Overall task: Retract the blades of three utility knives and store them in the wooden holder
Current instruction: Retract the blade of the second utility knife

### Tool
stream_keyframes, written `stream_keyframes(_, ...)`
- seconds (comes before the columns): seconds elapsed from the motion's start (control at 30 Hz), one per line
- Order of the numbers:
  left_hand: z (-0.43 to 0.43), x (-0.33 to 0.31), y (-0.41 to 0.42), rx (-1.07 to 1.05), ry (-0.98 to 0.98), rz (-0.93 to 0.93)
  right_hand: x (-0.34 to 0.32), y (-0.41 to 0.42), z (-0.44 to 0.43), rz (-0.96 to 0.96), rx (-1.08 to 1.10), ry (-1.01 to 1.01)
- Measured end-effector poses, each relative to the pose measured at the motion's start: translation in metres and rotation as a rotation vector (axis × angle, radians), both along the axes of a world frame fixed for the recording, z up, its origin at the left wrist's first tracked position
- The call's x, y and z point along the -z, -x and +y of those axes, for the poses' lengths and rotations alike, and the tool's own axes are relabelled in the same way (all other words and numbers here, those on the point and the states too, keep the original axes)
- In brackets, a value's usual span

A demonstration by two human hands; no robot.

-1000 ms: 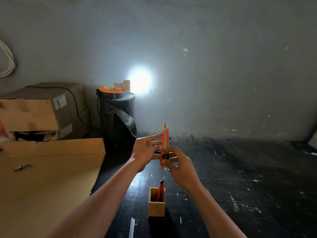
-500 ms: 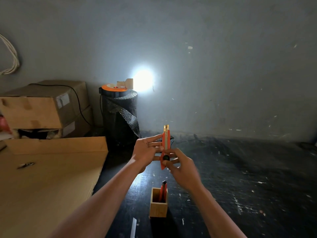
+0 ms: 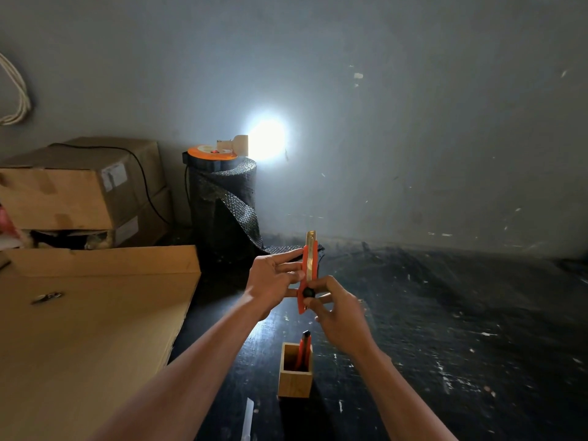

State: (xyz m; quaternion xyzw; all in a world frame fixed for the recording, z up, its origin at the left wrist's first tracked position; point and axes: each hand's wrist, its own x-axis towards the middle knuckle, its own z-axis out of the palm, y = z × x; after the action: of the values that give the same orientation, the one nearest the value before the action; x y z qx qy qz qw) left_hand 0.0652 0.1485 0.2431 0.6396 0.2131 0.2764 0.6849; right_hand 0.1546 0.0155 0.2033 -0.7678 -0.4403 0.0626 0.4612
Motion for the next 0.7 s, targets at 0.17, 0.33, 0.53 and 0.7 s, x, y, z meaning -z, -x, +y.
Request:
stream_keyframes(0.17,0.004,0.017,0.001,0.012,0.053,-0.032,0.002,-0.009,0.009,0.250,0.002,-0.101)
stream_keyframes(0.33,0.006,0.042,-0.001,0.056,0.059,-0.040,0.002,-0.021,0.024,0.361,-0.008,-0.121)
stream_keyframes(0.53,0.029,0.100,-0.014,-0.141,-0.161,0.256,0.039,-0.040,0.035,0.235,0.026,-0.003)
stream_keyframes(0.7,0.025,0.150,-0.013,-0.043,-0.312,0.512,0.071,-0.048,0.040,0.283,0.071,0.111)
